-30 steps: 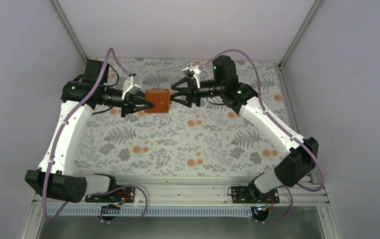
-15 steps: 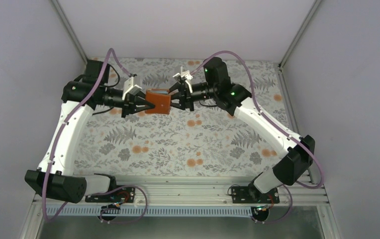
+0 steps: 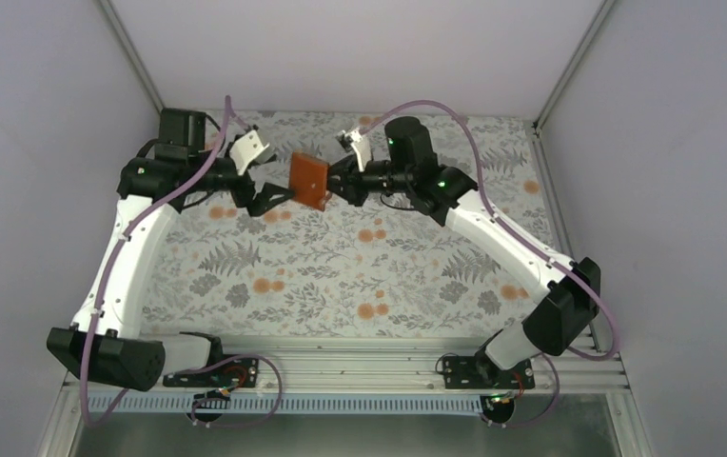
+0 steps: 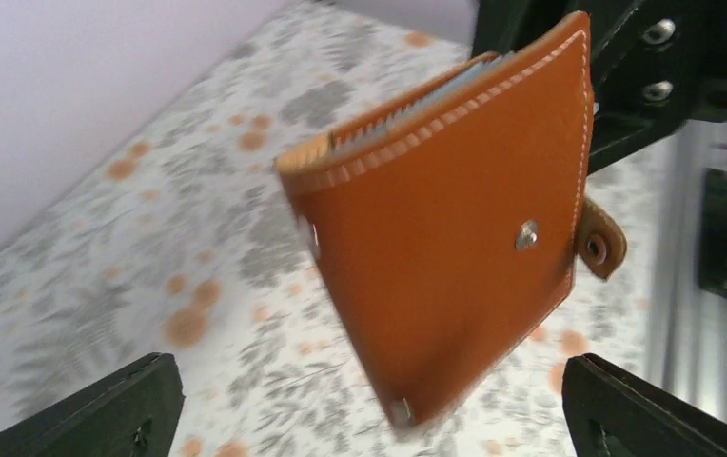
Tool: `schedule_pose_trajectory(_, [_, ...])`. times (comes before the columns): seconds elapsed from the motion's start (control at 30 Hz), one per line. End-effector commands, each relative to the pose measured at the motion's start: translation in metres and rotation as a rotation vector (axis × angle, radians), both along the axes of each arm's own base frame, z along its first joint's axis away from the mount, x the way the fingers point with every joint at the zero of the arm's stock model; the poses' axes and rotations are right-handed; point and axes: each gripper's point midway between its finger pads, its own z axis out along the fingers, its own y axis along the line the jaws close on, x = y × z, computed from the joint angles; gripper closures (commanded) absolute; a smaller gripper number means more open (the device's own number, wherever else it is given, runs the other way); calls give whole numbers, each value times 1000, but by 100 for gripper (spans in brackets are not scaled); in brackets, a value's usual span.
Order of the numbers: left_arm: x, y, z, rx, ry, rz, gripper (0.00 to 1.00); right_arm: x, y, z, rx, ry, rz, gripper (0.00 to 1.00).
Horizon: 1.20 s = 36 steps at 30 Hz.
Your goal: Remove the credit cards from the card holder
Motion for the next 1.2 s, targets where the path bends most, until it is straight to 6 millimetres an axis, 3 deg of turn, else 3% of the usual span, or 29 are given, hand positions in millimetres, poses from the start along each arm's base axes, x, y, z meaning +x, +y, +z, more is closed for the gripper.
schedule_pose_trajectory(0.0, [56,36,-8,142,-66,319,0,86,-46,-31,-124,257,-657,96])
schedule_pose_trajectory(0.07, [68,41,-16,173,-58,370,0,95,-48,-42,-162,301,-748,96])
schedule_pose_trajectory(0.17, [75,30,-33,211,-20,367,0,93,-27,-36,-130,269,-781,96])
schedule_pose_trajectory(0.27, [71,9,-33,204,-19,318,0,89,-10,-25,-91,259,-773,96])
schedule_pose_trajectory(0.33, [70,-1,-31,199,-21,299,0,88,3,-28,-95,255,-767,96])
schedule_pose_trajectory(0.53, [76,-13,-40,215,-9,303,0,80,24,-28,-103,261,-713,96])
schedule_pose_trajectory(0.83, [105,19,-29,303,-99,521,1,71,38,-27,-85,283,-620,96])
schedule_pose_trajectory(0.93, [105,28,-23,318,-128,555,9,71,37,-29,-96,281,-615,96])
schedule_pose_trajectory(1.07, [102,33,-18,301,-129,560,12,70,34,-29,-99,275,-611,96])
schedule_pose_trajectory(1.17, [106,48,-13,274,-111,592,15,67,35,-26,-95,271,-592,96])
